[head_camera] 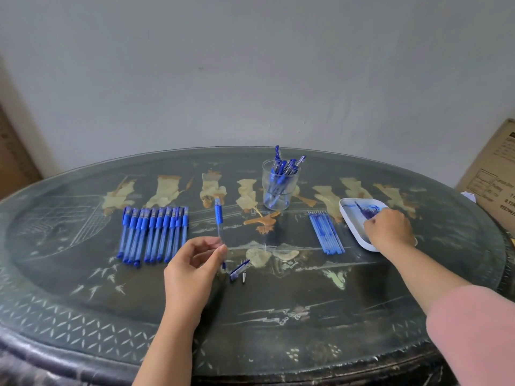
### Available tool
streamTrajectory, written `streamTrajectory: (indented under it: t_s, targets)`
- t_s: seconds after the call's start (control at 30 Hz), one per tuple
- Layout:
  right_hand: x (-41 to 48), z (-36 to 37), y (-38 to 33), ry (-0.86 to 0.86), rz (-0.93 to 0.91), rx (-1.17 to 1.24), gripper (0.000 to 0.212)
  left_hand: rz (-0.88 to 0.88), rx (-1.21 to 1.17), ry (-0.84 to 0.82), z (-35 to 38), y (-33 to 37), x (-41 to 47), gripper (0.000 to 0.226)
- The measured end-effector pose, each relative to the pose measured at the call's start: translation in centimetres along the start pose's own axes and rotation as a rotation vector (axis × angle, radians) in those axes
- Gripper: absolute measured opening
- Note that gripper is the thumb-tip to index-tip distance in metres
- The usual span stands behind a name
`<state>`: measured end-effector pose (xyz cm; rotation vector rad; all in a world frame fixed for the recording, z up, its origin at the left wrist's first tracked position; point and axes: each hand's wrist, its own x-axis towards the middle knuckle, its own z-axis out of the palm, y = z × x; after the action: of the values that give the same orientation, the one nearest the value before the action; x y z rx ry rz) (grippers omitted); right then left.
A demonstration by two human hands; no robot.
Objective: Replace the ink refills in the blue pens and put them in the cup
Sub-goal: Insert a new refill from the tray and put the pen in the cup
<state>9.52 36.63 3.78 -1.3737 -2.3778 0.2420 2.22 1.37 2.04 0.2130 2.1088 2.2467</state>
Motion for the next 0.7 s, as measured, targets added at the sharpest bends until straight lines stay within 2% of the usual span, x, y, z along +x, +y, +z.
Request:
streamTrajectory:
  t_s: [0.1,0.2,0.27,0.47,0.57,0.7]
  targets:
    - [-1.7,-1.6,-1.8,0.039,-0.185,0.188,0.032,-0.005,0.009,-0.005,0.1,0.1,0.0,0.014]
    - [-5.2,-3.3,-4.9,-0.024,-0.265,0.478,0.019,0.001,0.013,-0.009,0.0,0.0,-0.1,0.014]
    - [-8.0,-4.0,-7.0,-0.092,-0.266,0.648,0.008,0.013,0.026,-0.021,0.0,0.0,-0.2,0.015]
    - [-14.3,-5.4,-11.7,-0.364,-0.232,1.162,0.015,0.046,0.054,-0.093,-0.2,-0.4,-0.3,0.015]
    - [-15.8,-6.3,-13.7,-0.463,-0.17,1.394,0.008,0.067,0.053,-0.122,-0.3,-0.6,-0.3,0.016]
    - [-16.3,-7.4,-15.6,-0.497,-0.172,1.501,0.005,0.088,0.053,-0.155,-0.3,-0.8,-0.2,0.014]
